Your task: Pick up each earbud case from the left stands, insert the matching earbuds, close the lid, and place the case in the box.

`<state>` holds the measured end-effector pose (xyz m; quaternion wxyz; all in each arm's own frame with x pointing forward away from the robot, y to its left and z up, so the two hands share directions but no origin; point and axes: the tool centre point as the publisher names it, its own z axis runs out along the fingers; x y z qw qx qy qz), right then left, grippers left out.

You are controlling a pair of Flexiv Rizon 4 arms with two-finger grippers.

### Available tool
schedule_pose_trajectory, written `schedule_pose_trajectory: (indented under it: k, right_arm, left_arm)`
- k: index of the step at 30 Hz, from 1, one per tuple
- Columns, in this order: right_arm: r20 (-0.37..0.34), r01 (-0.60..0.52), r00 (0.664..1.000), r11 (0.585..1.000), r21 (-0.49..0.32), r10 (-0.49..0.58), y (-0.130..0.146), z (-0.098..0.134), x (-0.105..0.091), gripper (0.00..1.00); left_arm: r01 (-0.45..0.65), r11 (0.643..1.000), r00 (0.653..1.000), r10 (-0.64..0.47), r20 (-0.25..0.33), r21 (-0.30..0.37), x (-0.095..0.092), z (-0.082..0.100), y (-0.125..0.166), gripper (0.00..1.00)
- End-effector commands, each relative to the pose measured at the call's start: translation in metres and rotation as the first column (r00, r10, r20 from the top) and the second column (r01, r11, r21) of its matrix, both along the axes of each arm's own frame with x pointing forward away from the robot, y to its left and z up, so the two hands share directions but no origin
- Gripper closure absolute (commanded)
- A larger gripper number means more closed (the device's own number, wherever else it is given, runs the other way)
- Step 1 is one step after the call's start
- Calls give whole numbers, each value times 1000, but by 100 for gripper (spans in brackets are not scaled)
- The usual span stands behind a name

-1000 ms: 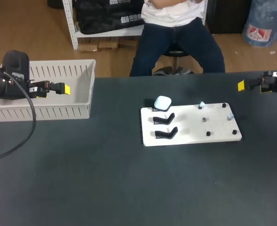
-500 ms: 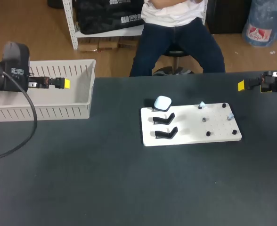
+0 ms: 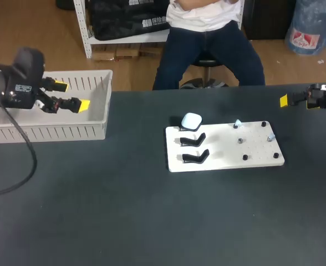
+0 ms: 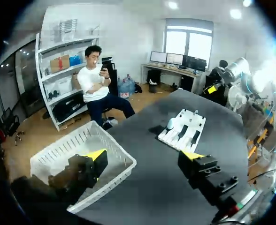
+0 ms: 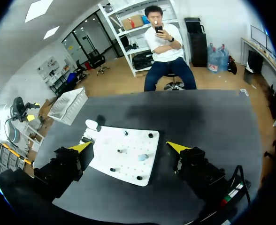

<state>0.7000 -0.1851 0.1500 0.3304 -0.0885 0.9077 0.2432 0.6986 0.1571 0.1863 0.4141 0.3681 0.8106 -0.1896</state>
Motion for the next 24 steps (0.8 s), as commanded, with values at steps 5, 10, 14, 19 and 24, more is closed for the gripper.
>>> schedule_pose_trajectory:
  k: [5,10,14,19,24]
  right_arm:
    - [0,0,1000,1000,0,0,0,0,0,0]
    - [0,0,1000,1000,0,0,0,0,0,0]
    - [0,0,1000,1000,0,0,0,0,0,0]
    - [0,0,1000,1000,0,0,0,0,0,0]
    - [0,0,1000,1000,0,0,0,0,0,0]
  left_arm:
    - [660,747,720,-658,220,75,-15,-6,-2,0]
    - [663,743,717,-666,208,95,-12,-5,-4,0]
    - [557,822,807,-570,155,119,-3,-4,-6,0]
    - [557,822,807,-570,155,119,-3,-4,-6,0]
    - [557,822,807,-570,155,119,-3,-4,-6,0]
